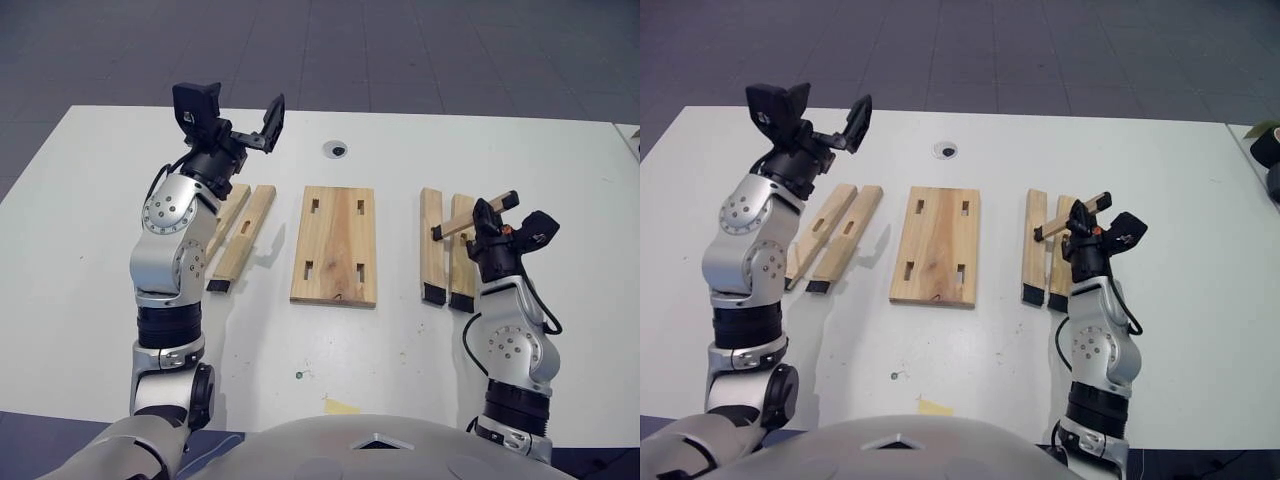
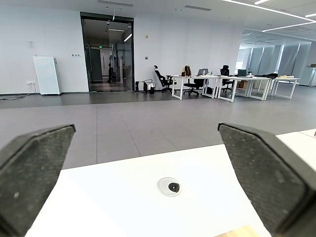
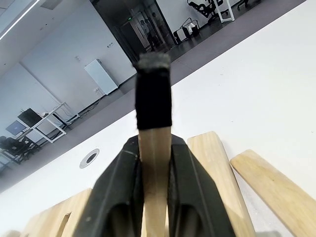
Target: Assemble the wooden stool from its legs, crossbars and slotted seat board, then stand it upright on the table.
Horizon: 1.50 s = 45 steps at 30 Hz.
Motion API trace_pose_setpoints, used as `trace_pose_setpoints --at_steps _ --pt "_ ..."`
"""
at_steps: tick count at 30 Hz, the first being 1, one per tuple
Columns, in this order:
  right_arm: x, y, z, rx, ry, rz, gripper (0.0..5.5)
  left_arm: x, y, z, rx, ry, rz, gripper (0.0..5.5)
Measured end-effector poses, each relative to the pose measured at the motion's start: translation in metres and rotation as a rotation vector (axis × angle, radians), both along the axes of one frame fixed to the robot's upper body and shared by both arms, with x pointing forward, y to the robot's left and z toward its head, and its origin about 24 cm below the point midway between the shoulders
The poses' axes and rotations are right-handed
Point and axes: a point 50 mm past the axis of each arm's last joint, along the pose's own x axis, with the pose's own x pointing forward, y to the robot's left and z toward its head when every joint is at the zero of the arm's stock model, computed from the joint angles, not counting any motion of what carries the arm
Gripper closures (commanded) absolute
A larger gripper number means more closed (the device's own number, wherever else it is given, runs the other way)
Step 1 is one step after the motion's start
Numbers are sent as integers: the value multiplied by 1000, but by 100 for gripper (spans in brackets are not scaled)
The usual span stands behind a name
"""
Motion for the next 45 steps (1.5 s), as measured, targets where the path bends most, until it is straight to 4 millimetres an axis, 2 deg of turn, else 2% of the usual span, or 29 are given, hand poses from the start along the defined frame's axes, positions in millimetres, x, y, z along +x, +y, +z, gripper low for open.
trace_pose_setpoints --at_steps 6,11,13,24,28,29,33,41,45 --pt "8 9 1 -148 23 38 509 0 -4 -2 39 -5 0 10" --pt "10 17 2 -419 57 97 509 1 -4 -3 55 -8 5 10" --pt "10 20 0 -469 64 111 509 0 -5 -4 68 -9 3 10" --pt "7 20 -8 -441 9 98 509 0 -6 -10 104 3 -6 10" --pt "10 19 -4 -440 -19 75 509 1 -3 -12 127 8 -5 10" --pt "11 18 -3 -440 -22 69 473 1 -2 -12 130 8 -6 10" --pt "17 16 3 -432 -22 61 420 1 -3 -12 141 8 -9 10" --pt "28 18 37 -437 -106 46 296 1 -7 -13 146 7 -29 10" --pt "37 18 61 -471 -157 48 243 0 -8 -13 143 2 -30 10"
